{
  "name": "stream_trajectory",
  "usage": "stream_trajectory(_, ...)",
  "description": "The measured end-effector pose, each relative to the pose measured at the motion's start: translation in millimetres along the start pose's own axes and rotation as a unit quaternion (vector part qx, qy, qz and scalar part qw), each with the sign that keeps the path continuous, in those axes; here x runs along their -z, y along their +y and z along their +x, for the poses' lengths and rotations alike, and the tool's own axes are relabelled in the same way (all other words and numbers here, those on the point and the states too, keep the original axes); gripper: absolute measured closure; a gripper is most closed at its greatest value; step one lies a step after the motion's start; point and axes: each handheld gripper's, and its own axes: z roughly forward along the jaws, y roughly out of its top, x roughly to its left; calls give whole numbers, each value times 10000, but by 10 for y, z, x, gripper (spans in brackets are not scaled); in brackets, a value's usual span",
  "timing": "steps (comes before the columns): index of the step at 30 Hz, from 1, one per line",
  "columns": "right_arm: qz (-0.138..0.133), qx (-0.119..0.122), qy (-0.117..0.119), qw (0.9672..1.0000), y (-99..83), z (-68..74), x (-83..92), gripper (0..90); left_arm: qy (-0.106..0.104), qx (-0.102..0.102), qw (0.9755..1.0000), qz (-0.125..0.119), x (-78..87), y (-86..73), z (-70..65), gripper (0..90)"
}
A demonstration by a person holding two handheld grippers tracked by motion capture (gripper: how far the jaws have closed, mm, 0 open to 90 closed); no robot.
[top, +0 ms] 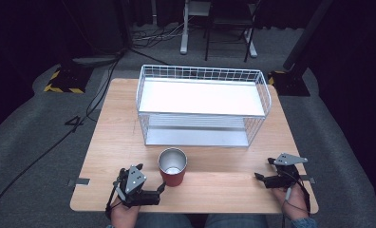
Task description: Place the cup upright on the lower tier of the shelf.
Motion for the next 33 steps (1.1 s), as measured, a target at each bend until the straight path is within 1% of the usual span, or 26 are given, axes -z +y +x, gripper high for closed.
stream_trajectory(1, 0, 0, 0, 10000, 0, 0, 0, 118, 0, 0, 10000, 0, 0, 0, 0, 0)
stream_trajectory(2, -1, 3, -2, 10000, 0, 0, 0, 118, 2, 44, 10000, -30, -26, 4, -31, 0)
stream_trajectory(3, -1, 3, -2, 10000, 0, 0, 0, 118, -36, 72, 10000, -43, -38, 6, -43, 1)
stream_trajectory(4, -1, 3, -2, 10000, 0, 0, 0, 118, -36, 72, 10000, -43, -38, 6, -43, 20)
stream_trajectory(5, -12, 6, -14, 10000, -1, 2, -1, 119, -147, 105, 9998, -69, -57, 12, -58, 54)
stream_trajectory(6, -12, 6, -14, 10000, -1, 2, -1, 119, -147, 105, 9998, -69, -57, 12, -58, 71)
stream_trajectory(8, -13, 24, -34, 10000, -1, 9, 2, 119, -310, 5, 9995, -94, -87, 17, -94, 104)
stream_trajectory(9, -19, 37, -40, 10000, -1, 9, 2, 119, -406, -8, 9991, -86, -99, 16, -109, 139)
stream_trajectory(10, -24, 28, -37, 10000, -2, 13, 2, 119, -406, -8, 9991, -86, -99, 16, -109, 154)
stream_trajectory(11, -25, 31, -43, 10000, -2, 14, 3, 119, -494, -43, 9987, -75, -136, 17, -139, 142)
stream_trajectory(12, -25, 31, -43, 10000, -2, 14, 3, 119, -494, -43, 9987, -75, -136, 17, -139, 150)
stream_trajectory(13, -31, 43, -56, 10000, -2, 17, 4, 119, -474, -88, 9988, -54, -179, 20, -172, 147)
stream_trajectory(14, -34, 54, -66, 10000, -3, 19, 5, 119, -427, -91, 9990, -32, -204, 25, -191, 148)
stream_trajectory(16, -41, 81, -89, 9999, -4, 24, 6, 119, -224, -61, 9997, -2, -256, 32, -235, 151)
stream_trajectory(17, -42, 94, -96, 9999, -4, 26, 8, 119, -224, -61, 9997, -2, -256, 32, -235, 149)
stream_trajectory(18, -47, 104, -100, 9999, -4, 28, 9, 119, -71, -37, 10000, 26, -308, 37, -272, 151)
stream_trajectory(21, -58, 122, -126, 9998, -5, 35, 10, 119, -6, -21, 10000, 46, -353, 37, -302, 149)
stream_trajectory(22, -60, 126, -130, 9998, -5, 36, 11, 119, 105, 12, 9999, 73, -386, 41, -323, 152)
stream_trajectory(24, -66, 138, -140, 9998, -5, 38, 11, 119, 108, 45, 9999, 116, -399, 49, -327, 151)
stream_trajectory(25, -68, 149, -146, 9998, -6, 38, 11, 119, 175, 134, 9997, 138, -427, 61, -346, 152)
stream_trajectory(26, -74, 150, -147, 9998, -6, 39, 11, 119, 208, 92, 9997, 132, -440, 61, -348, 151)
stream_trajectory(28, -67, 164, -154, 9997, -6, 43, 14, 119, 232, 118, 9996, 128, -455, 58, -358, 149)
stream_trajectory(29, -64, 176, -160, 9997, -6, 44, 15, 119, 247, 121, 9996, 96, -490, 49, -366, 142)
stream_trajectory(31, -73, 184, -178, 9996, -7, 47, 15, 119, 212, 124, 9997, 64, -509, 42, -369, 115)
stream_trajectory(32, -88, 180, -180, 9996, -8, 49, 14, 119, 181, 199, 9996, 6, -549, 35, -376, 114)
stream_trajectory(33, -85, 186, -191, 9996, -8, 51, 15, 119, 168, 209, 9996, 2, -561, 44, -373, 125)
